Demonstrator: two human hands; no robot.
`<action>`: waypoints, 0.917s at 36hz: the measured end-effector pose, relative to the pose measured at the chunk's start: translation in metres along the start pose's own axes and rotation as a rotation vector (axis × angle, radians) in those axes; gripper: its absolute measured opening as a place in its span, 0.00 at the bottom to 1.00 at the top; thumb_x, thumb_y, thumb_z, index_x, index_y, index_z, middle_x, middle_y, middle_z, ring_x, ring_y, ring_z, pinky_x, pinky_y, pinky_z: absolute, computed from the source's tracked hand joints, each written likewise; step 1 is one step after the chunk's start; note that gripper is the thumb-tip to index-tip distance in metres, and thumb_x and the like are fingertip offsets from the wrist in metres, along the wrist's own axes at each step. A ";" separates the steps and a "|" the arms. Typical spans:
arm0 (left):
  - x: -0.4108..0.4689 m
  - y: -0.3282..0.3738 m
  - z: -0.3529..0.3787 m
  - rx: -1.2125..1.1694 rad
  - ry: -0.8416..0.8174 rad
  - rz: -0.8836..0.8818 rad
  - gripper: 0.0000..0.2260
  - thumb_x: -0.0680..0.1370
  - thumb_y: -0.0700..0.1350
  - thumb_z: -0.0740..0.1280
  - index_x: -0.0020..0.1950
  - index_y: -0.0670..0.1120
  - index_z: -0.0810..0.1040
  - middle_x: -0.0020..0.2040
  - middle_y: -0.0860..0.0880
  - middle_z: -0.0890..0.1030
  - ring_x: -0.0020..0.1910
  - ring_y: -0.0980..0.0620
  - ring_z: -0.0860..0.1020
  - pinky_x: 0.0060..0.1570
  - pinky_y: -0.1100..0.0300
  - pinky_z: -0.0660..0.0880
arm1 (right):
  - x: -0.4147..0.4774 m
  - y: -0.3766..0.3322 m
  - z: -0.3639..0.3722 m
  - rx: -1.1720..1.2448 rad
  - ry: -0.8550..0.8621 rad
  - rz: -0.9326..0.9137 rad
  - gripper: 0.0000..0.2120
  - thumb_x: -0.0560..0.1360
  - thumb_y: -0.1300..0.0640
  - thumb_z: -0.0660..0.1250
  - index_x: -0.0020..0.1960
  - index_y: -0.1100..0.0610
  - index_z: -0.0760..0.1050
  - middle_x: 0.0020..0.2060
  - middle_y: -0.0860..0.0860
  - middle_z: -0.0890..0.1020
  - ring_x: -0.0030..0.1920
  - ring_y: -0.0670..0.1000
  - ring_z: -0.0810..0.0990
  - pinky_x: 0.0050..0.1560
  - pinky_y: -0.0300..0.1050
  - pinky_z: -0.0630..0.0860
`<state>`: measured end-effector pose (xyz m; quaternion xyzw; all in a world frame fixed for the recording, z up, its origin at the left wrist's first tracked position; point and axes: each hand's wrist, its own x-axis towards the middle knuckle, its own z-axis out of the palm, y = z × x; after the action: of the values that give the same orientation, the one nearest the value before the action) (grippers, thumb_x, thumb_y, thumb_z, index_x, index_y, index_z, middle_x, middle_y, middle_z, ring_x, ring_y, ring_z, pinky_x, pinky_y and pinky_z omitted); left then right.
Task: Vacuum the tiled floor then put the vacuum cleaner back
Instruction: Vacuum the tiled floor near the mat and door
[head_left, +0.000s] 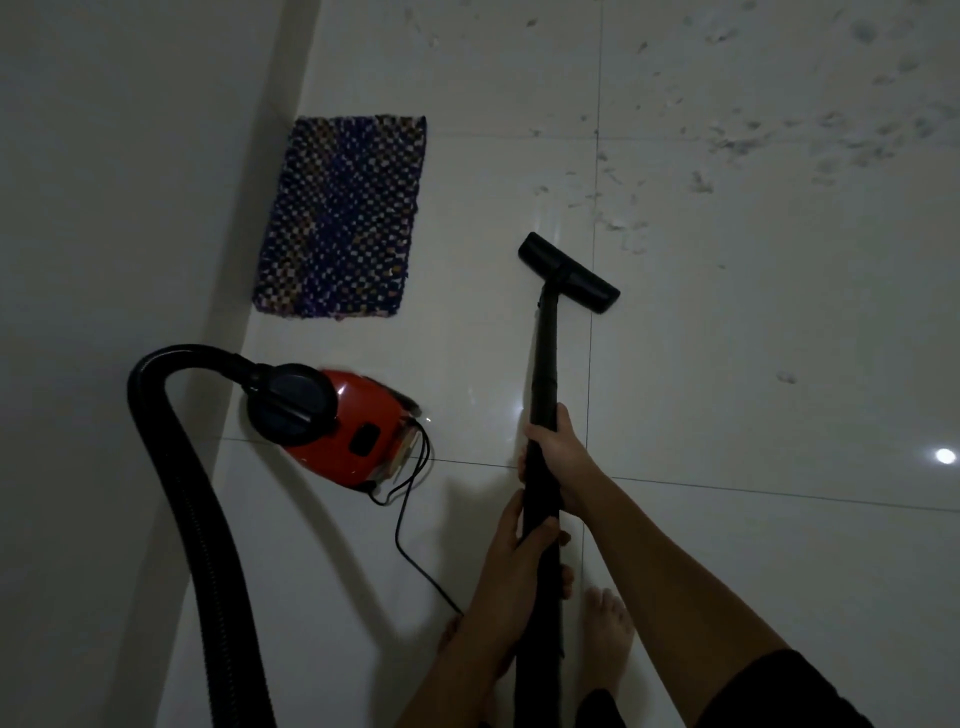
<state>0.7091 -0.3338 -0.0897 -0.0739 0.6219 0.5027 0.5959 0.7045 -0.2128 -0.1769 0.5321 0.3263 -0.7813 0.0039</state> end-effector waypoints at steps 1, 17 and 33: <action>0.004 0.003 0.001 0.001 -0.001 -0.004 0.19 0.81 0.40 0.59 0.72 0.50 0.65 0.43 0.43 0.77 0.26 0.53 0.75 0.27 0.62 0.74 | 0.003 -0.005 0.000 -0.024 -0.001 0.004 0.20 0.80 0.65 0.57 0.69 0.53 0.60 0.31 0.55 0.68 0.27 0.51 0.69 0.25 0.42 0.73; 0.073 0.072 0.050 0.029 0.111 -0.024 0.18 0.83 0.46 0.53 0.74 0.54 0.60 0.39 0.44 0.74 0.29 0.50 0.73 0.25 0.61 0.72 | 0.068 -0.102 0.000 -0.445 -0.041 0.096 0.36 0.80 0.64 0.56 0.77 0.42 0.40 0.40 0.57 0.72 0.30 0.51 0.72 0.31 0.45 0.74; 0.175 0.178 0.029 -0.092 0.172 0.032 0.20 0.83 0.45 0.53 0.75 0.54 0.57 0.36 0.45 0.73 0.25 0.52 0.71 0.23 0.61 0.71 | 0.170 -0.204 0.062 -0.501 -0.048 0.049 0.35 0.78 0.65 0.61 0.76 0.44 0.48 0.35 0.56 0.72 0.30 0.51 0.72 0.28 0.44 0.73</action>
<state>0.5565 -0.1380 -0.1307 -0.1341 0.6483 0.5319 0.5280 0.5074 -0.0262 -0.2019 0.5034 0.4965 -0.6882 0.1624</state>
